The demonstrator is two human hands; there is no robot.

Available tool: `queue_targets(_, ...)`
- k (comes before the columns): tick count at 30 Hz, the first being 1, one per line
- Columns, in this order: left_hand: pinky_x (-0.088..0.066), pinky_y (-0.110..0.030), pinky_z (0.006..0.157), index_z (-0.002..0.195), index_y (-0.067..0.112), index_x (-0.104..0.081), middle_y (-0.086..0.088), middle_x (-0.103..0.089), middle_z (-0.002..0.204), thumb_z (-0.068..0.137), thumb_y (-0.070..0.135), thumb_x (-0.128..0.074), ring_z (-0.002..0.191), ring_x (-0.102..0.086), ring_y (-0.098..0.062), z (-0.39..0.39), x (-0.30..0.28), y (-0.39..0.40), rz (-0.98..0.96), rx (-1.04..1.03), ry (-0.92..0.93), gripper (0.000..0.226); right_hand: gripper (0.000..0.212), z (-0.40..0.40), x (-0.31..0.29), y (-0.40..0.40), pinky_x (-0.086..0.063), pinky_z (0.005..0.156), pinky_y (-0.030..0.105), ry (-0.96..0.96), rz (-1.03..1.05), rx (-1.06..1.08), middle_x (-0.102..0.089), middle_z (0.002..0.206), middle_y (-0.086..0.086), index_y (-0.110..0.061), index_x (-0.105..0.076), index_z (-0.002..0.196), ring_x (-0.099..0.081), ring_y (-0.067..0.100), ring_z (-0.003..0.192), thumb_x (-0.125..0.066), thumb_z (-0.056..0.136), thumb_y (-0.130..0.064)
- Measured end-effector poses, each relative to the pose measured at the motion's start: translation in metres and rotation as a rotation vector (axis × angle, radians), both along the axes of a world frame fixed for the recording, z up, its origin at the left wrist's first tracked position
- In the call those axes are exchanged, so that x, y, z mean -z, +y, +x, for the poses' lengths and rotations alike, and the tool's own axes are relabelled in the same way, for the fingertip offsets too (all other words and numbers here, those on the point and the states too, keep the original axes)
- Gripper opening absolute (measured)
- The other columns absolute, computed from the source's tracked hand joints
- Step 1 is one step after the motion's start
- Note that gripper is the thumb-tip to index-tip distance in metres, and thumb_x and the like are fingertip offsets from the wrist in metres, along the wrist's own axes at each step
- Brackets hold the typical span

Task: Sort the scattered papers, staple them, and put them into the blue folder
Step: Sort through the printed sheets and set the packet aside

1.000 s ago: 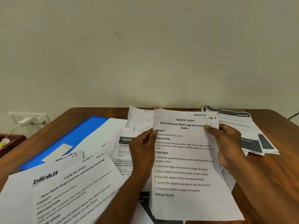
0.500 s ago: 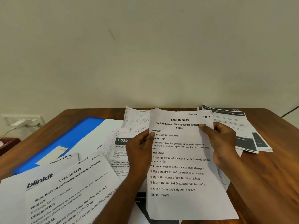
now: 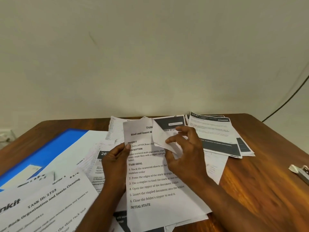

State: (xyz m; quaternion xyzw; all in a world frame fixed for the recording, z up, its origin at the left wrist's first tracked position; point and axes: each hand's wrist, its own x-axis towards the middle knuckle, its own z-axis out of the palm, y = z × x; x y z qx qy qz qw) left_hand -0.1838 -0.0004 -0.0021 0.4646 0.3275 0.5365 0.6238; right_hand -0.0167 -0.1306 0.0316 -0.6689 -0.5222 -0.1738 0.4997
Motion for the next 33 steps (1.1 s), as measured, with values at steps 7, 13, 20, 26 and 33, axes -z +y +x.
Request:
queue_targets(7, -0.066, -0.03, 0.065, 0.105, 0.013, -0.08, -0.003, -0.083, 0.095, 0.094, 0.014, -0.076, 0.082, -0.08, -0.02, -0.002, 0.002, 0.003, -0.014, -0.024, 0.042, 0.011, 0.034, 0.001, 0.002, 0.002, -0.049, 0.086, 0.049, -0.086, 0.028, -0.031, -0.065, 0.111, -0.009, -0.025, -0.077, 0.11, -0.062, 0.014, 0.105, -0.082, 0.076, -0.028)
queue_targets(13, -0.066, -0.03, 0.063, 0.105, 0.013, -0.08, -0.003, -0.083, 0.095, 0.094, 0.014, -0.076, 0.078, -0.08, -0.019, -0.004, 0.001, 0.003, -0.016, -0.04, 0.076, 0.012, 0.04, 0.001, 0.011, 0.005, -0.048, 0.087, 0.049, -0.213, 0.018, -0.012, -0.071, 0.115, -0.006, -0.023, -0.076, 0.118, -0.066, 0.017, 0.105, -0.081, 0.079, -0.023)
queue_targets(20, -0.056, -0.03, 0.067, 0.11, 0.018, -0.08, -0.004, -0.08, 0.099, 0.092, 0.026, -0.079, 0.084, -0.075, -0.023, -0.014, -0.001, 0.014, 0.002, -0.096, 0.183, 0.02, 0.058, 0.003, 0.007, 0.003, -0.054, 0.092, 0.045, -0.002, -0.029, 0.023, -0.057, 0.126, -0.005, -0.026, -0.055, 0.138, -0.057, 0.016, 0.116, -0.074, 0.084, -0.018)
queue_targets(26, -0.064, -0.029, 0.081, 0.119, 0.01, -0.073, 0.007, -0.081, 0.097, 0.097, 0.038, -0.073, 0.088, -0.078, -0.012, -0.039, -0.008, 0.027, 0.044, -0.004, 0.188, 0.035, 0.035, 0.005, 0.01, 0.002, -0.056, 0.087, 0.04, 0.189, -0.087, -0.029, -0.049, 0.115, -0.01, -0.027, -0.058, 0.111, -0.054, 0.013, 0.106, -0.076, 0.081, -0.029)
queue_targets(33, -0.066, -0.036, 0.084, 0.128, 0.042, -0.07, 0.015, -0.077, 0.117, 0.09, 0.055, -0.073, 0.106, -0.076, -0.009, -0.087, 0.033, 0.097, 0.048, 0.069, 0.279, 0.04, 0.029, -0.005, 0.019, 0.006, -0.055, 0.087, 0.029, 0.293, -0.194, -0.183, -0.068, 0.113, -0.01, -0.025, -0.07, 0.116, -0.063, 0.007, 0.096, -0.076, 0.087, -0.025)
